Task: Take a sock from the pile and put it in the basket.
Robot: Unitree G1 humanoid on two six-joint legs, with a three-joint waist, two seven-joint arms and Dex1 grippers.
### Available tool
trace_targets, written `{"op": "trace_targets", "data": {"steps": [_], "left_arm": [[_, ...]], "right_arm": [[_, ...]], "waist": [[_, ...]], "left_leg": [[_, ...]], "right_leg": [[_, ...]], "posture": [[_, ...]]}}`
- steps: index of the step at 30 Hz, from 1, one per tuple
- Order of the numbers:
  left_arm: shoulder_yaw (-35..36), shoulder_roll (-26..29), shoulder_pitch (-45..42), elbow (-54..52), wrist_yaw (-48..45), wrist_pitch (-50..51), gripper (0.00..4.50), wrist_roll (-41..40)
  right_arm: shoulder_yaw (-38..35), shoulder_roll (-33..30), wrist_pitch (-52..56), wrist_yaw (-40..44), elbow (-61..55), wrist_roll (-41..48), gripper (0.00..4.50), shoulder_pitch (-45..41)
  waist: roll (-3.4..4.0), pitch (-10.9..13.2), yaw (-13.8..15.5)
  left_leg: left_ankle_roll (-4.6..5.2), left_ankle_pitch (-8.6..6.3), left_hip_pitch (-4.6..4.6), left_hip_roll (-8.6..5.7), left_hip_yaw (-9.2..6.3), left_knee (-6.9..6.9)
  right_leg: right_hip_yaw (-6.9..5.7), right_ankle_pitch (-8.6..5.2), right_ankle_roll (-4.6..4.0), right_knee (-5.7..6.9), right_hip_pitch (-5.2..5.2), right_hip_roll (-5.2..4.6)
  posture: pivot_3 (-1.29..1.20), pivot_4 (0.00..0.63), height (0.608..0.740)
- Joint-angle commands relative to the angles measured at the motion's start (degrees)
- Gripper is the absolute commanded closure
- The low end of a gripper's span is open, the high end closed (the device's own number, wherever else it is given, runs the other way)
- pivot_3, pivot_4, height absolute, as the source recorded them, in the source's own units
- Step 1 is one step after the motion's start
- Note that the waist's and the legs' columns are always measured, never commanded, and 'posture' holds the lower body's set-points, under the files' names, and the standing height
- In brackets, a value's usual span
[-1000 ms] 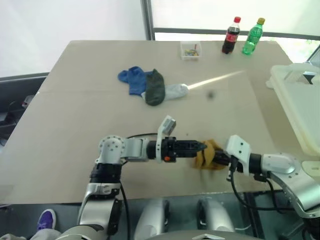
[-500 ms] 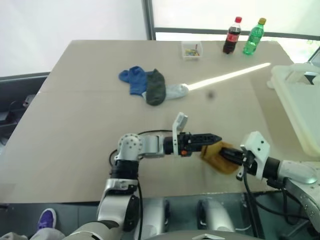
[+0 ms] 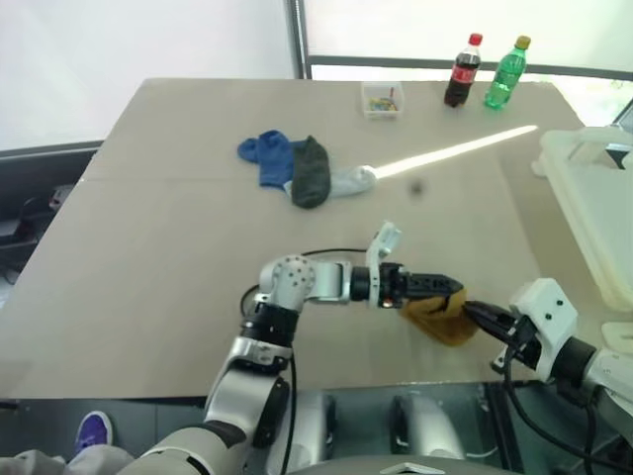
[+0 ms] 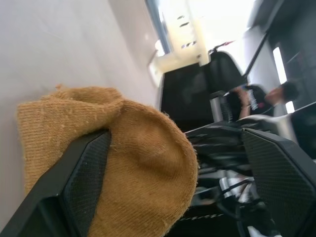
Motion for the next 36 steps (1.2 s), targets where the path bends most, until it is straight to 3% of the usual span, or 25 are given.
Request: {"op": "trace_targets", "data": {"steps": [1, 5, 11, 16, 26, 36], "left_arm": [[-5.69, 0.4, -1.21, 1.48, -2.78, -2.99, 0.03, 6.04], [-7.79, 0.33, -1.25, 3.86, -4.83, -6.61, 0.03, 10.47], [0.31, -0.03, 0.08, 0.78, -7.59, -3.71, 0.03, 5.38], [0.12, 1.88, 1.51, -3.06, -9.61, -2.39, 0.03, 5.68], [-0.57, 3.73, 2.99, -7.02, -13.22, -4.61, 0.03, 6.51], [-6.28, 7.97, 3.24, -8.22, -19.9, -8.53, 0.03, 9.37]], "right_arm": [[-2.84, 1.95, 0.19, -1.56, -4.89, 5.73, 4.5, -1.8], [2.22, 1.49, 2.03, -3.86, -3.44, 3.86, 4.5, -5.27], [14.66, 3.75, 1.14, -7.54, 3.58, -3.64, 4.5, -12.05], [16.53, 5.57, -1.55, -6.5, 5.47, -3.9, 4.5, -14.67], [12.38, 6.95, -1.71, -2.45, 3.68, 4.35, 4.5, -14.29], [-8.31, 2.05, -2.45, 3.57, 1.98, 16.23, 4.5, 0.5]], "waist": [[-0.01, 0.0, -0.02], [0.0, 0.0, -0.1], [-0.01, -0.01, -0.71], [0.0, 0.0, -0.64], [0.0, 0.0, -0.72], [0.01, 0.0, -0.62]], "left_leg": [[0.0, 0.0, 0.01, 0.0, 0.0, 0.0], [0.01, 0.0, 0.02, 0.01, 0.0, 0.02], [0.01, 0.0, 0.02, 0.04, -0.02, 0.02], [0.02, 0.0, -0.11, 0.03, -0.02, 0.01], [0.03, -0.01, -0.12, 0.03, -0.03, 0.01], [0.05, -0.02, -0.08, 0.03, 0.0, 0.01]], "right_leg": [[0.0, 0.0, 0.0, 0.0, 0.0, 0.0], [0.0, 0.0, 0.0, 0.0, 0.0, -0.02], [-0.01, 0.0, 0.01, 0.01, -0.01, -0.02], [-0.01, 0.0, 0.01, 0.02, -0.13, 0.04], [0.0, -0.01, 0.03, 0.01, -0.13, 0.09], [0.05, -0.02, 0.03, 0.02, -0.11, 0.08]], "posture": [[0.0, 0.15, 0.732], [0.0, 0.15, 0.732], [0.0, 0.15, 0.732], [0.0, 0.15, 0.732], [0.0, 0.15, 0.732], [0.0, 0.15, 0.732]]}}
